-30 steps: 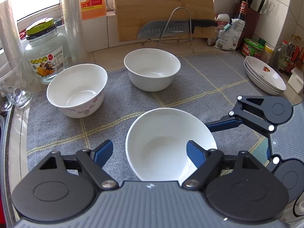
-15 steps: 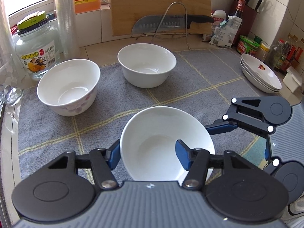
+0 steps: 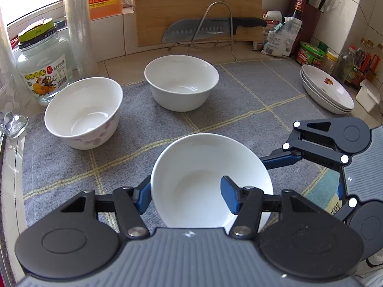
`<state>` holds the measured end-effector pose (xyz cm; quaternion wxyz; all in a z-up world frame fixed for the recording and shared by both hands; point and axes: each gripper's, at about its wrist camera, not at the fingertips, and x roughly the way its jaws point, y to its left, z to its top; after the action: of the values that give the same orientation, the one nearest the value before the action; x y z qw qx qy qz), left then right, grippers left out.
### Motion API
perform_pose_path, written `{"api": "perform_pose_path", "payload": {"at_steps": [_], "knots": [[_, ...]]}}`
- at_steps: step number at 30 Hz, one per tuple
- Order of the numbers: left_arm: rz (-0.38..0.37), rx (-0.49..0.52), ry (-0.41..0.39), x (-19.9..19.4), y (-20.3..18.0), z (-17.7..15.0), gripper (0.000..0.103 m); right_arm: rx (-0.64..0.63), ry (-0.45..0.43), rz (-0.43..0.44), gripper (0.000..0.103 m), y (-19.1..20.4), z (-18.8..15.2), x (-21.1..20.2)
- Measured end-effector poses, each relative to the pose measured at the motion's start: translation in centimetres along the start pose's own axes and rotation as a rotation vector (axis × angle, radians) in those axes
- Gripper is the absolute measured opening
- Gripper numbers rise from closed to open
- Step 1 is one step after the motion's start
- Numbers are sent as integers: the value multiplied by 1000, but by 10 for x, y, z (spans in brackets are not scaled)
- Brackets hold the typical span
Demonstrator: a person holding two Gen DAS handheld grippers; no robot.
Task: Organize plates and bowls
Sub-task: 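Lift and carry the white bowl with the left tool toward the plate stack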
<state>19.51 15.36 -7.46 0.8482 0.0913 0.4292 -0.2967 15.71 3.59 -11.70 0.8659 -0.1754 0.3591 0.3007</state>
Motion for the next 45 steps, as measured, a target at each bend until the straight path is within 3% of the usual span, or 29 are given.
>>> {"api": "perform_pose_path", "payload": {"at_steps": [31, 45], "knots": [[-128, 107, -8, 36, -96, 32, 59, 97, 55, -120, 78, -49, -57, -71], [-158, 126, 7, 50, -120, 38, 59, 132, 82, -148, 78, -62, -72, -85]]}}
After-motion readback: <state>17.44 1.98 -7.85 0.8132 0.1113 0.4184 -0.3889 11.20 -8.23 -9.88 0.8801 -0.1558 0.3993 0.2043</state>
